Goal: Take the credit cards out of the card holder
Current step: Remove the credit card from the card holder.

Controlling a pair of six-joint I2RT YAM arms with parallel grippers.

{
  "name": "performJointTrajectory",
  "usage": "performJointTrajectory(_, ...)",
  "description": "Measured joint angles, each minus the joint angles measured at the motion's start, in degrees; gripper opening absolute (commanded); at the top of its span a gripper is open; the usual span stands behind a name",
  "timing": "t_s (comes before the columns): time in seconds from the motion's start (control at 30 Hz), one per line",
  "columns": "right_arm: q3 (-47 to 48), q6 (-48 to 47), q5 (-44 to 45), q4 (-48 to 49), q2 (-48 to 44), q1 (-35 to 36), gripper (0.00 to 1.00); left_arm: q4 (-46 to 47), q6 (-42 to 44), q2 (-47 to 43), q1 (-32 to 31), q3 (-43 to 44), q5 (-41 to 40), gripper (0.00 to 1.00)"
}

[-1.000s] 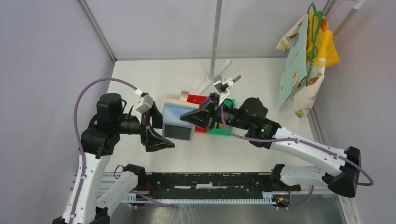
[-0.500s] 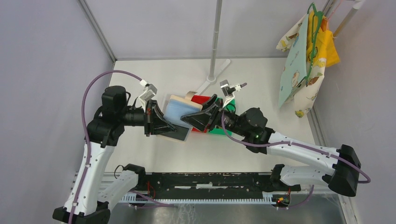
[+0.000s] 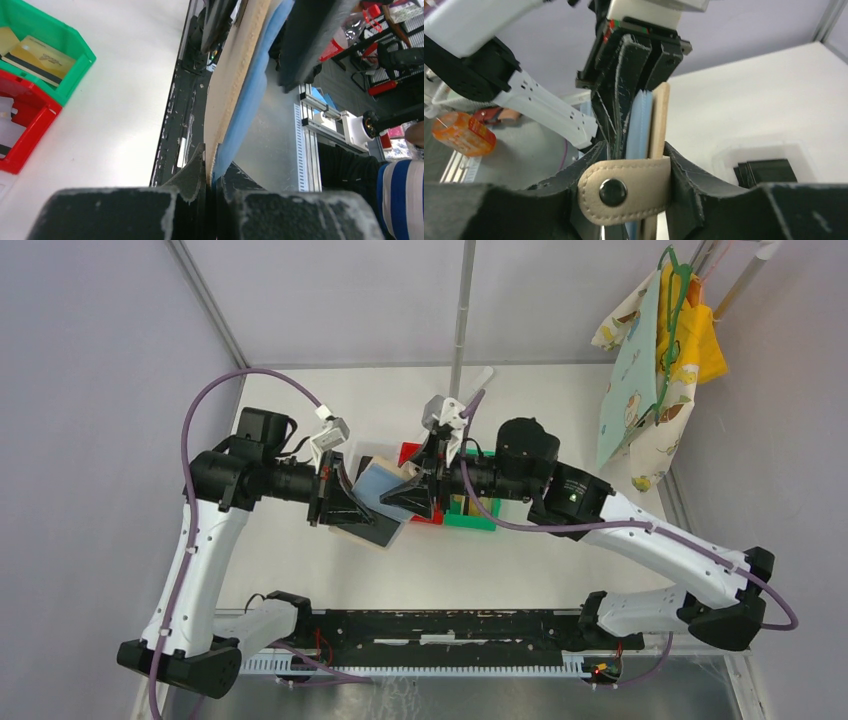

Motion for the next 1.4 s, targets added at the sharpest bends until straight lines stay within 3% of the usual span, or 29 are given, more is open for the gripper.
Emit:
performJointTrajectory(0.1, 4.5, -4.5, -0.2, -7.8, 2.5, 0.0, 0.42, -5.3, 4.7, 1.6, 0.0, 2.1, -0.9, 0.02)
performJointTrajectory(0.23, 9.8, -9.7, -0.7, -16.1, 5.9, -0.1, 0.18, -8.9, 8.1, 2.4, 0.0, 2.5, -1.7, 0.04)
performJointTrajectory(0.33, 13.7, -11.9, -1.6, -20.9, 8.3, -0.1, 0.0, -10.0, 9.6, 2.4, 0.0, 2.9, -2.4, 0.43)
performJointTrajectory(0.4, 15.4, -12.9, -1.7, -22.4, 9.2, 0.0, 0.0, -10.1, 9.9, 2.4, 0.0, 3.3, -2.5, 0.66)
performJointTrajectory(0.47, 15.2, -12.8, -1.4, -22.3, 9.1, 0.0, 0.0, -9.1, 9.5, 2.2, 0.0, 3.6, -2.4, 0.74)
performJointTrajectory(0.73, -9.2, -1.0, 0.7, 6.0, -4.9, -0.1, 0.0, 10.8, -6.4, -6.6, 0.0, -3.3, -2.2, 0.71)
performJointTrajectory(0.93, -18.4, 9.7, 3.5, 27.7, -9.6, -0.1, 0.0, 21.5, -16.4, -10.7, 0.0, -5.9, -1.6, 0.64)
performJointTrajectory(1.2, -25.4, 17.4, 7.2, 41.2, -9.9, -0.1, 0.0, 27.5, -24.2, -10.3, 0.0, -6.0, 0.1, 0.46)
performJointTrajectory(1.4, -31.8, 20.9, 11.0, 47.3, -11.1, -0.1, 0.0, 28.3, -25.7, -10.1, 0.0, -5.9, 0.8, 0.47)
